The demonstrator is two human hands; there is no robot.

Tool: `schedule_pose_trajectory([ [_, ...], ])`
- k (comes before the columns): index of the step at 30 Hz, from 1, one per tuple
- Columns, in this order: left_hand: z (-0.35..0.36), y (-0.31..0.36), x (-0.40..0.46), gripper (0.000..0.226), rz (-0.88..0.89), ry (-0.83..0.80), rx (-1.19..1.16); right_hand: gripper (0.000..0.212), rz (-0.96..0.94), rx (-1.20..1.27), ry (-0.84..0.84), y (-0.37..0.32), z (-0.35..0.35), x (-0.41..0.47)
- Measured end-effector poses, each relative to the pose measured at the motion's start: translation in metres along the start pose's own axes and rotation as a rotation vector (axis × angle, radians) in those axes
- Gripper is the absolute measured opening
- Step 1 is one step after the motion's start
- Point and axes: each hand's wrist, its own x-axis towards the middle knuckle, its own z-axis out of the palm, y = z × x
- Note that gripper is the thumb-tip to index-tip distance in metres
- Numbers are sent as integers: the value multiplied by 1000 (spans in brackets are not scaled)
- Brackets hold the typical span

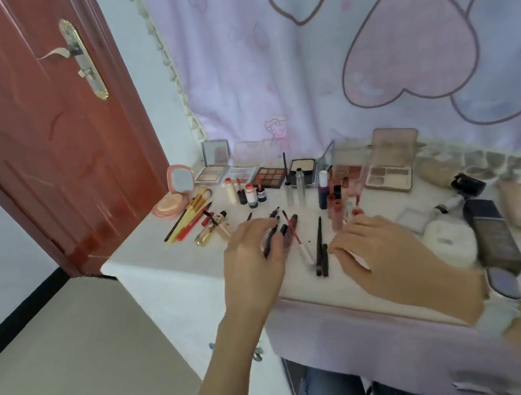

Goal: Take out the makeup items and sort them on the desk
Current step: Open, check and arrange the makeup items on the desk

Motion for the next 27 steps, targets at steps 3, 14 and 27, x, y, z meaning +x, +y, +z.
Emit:
schedule_pose_trajectory([
  [3,39,37,-11,20,98,-98,-49,14,151,-16,67,39,-20,-29],
  [14,121,63,-53,19,265,-308,150,52,460,-293,-446,128,-11,-5],
  [27,119,59,-48,41,-34,-381,-181,39,470,652,-12,111,-28,-17],
])
